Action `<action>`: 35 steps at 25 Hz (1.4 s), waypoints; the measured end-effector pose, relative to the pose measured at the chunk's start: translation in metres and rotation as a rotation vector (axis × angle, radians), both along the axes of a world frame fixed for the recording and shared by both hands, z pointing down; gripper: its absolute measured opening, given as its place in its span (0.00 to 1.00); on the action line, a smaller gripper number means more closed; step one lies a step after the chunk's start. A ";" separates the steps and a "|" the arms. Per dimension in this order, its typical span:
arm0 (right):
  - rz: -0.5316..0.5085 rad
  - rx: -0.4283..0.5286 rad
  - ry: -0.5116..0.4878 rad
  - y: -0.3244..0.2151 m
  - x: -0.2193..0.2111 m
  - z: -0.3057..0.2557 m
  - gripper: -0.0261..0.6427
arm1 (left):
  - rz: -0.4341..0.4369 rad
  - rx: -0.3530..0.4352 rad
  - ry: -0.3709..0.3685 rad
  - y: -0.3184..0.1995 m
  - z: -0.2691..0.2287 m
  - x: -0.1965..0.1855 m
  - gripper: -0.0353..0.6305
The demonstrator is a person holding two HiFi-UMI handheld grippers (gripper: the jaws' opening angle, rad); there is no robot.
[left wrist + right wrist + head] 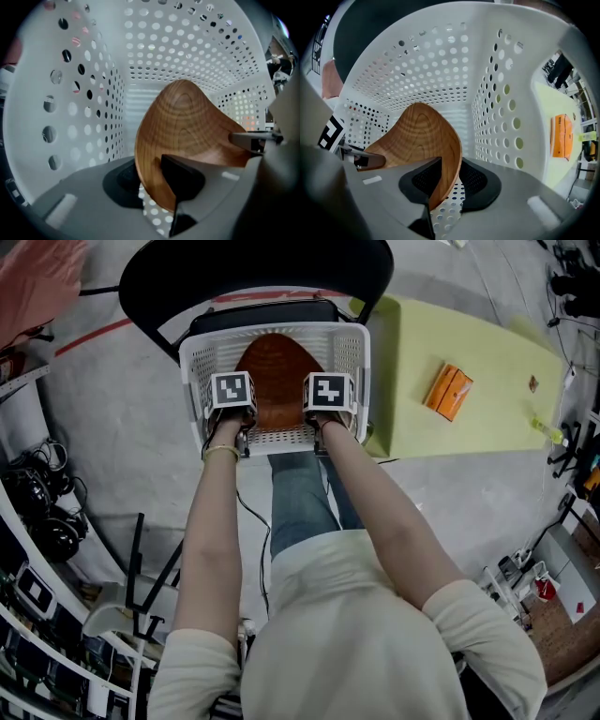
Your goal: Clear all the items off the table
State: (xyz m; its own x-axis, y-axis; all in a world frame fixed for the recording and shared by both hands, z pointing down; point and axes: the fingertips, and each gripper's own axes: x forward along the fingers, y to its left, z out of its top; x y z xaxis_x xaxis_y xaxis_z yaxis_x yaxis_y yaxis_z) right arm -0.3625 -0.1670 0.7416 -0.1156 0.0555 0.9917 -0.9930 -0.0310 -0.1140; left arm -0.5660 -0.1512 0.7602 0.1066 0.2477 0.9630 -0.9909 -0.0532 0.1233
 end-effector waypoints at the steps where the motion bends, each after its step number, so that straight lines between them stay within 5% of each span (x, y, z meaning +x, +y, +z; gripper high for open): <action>1: -0.002 0.006 0.001 -0.001 0.000 -0.002 0.21 | -0.005 -0.008 -0.003 0.002 -0.001 0.000 0.23; 21: -0.077 0.108 -0.021 -0.018 0.002 -0.052 0.20 | -0.049 0.099 -0.040 -0.006 -0.056 -0.003 0.25; 35: -0.113 0.187 -0.034 -0.021 0.020 -0.096 0.14 | -0.071 0.199 -0.014 -0.004 -0.106 0.023 0.10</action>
State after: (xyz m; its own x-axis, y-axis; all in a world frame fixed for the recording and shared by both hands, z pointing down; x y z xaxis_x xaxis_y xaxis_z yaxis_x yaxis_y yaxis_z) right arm -0.3424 -0.1884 0.6452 -0.1525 -0.1146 0.9816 -0.9844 0.1054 -0.1406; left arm -0.5426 -0.1556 0.6538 0.1036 0.0445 0.9936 -0.9946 -0.0049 0.1039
